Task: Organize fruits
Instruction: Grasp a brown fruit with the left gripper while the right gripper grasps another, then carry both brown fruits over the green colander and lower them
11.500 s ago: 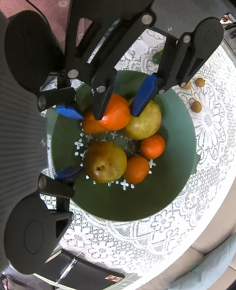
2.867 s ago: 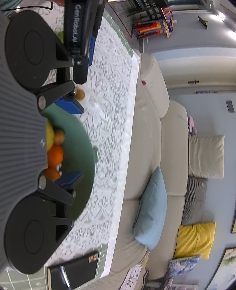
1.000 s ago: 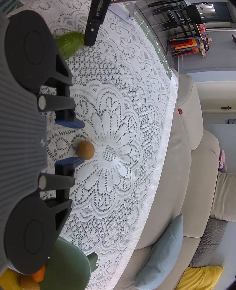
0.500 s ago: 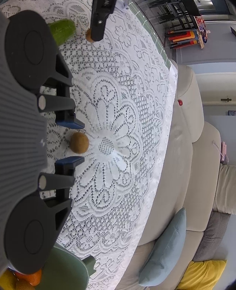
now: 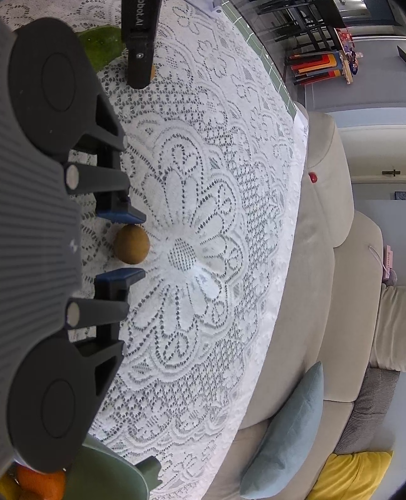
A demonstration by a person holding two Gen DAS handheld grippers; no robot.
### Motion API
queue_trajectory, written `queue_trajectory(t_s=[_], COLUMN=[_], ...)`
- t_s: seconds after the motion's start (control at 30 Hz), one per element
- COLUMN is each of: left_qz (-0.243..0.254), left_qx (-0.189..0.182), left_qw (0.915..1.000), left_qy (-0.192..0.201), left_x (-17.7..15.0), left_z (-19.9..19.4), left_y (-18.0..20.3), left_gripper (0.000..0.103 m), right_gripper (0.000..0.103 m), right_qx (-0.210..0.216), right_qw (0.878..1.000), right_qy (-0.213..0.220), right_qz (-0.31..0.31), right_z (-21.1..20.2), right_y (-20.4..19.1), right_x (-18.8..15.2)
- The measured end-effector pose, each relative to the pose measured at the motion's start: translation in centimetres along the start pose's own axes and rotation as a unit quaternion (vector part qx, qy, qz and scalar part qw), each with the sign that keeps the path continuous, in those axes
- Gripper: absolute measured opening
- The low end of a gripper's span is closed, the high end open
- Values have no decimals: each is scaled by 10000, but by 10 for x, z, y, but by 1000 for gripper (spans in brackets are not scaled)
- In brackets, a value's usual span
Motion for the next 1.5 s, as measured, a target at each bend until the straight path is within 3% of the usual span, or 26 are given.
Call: queue_trajectory(t_s=[0.5, 0.83, 1.1, 1.5], left_qz=[-42, 32, 315, 794], left_qx=[-48, -19, -209, -858], left_qw=[10000, 9994, 9975, 9903], left_qy=[52, 343, 595, 753], left_x=[-1, -5, -8, -14], left_z=[-2, -22, -47, -79], left_y=[-2, 3, 27, 88], left_gripper=[26, 26, 26, 26], right_gripper=[25, 25, 25, 25], right_qx=[-81, 182, 301, -68], right_qw=[9999, 9985, 9959, 9935], right_qy=[62, 508, 856, 1123], right_qz=[-40, -125, -65, 169], right_z=[0, -42, -86, -140], right_y=[-1, -10, -2, 42], right_x=[-1, 1, -2, -10])
Point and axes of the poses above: each gripper's, at about its wrist camera, not at the fingertips, and z roughly the way its jaws point, y to its right, x to its top, the point moved 1 cm from there along z, roughly the way its jaws point, and after that the axes turned 3 degrees about x, right-handed, at the moved point
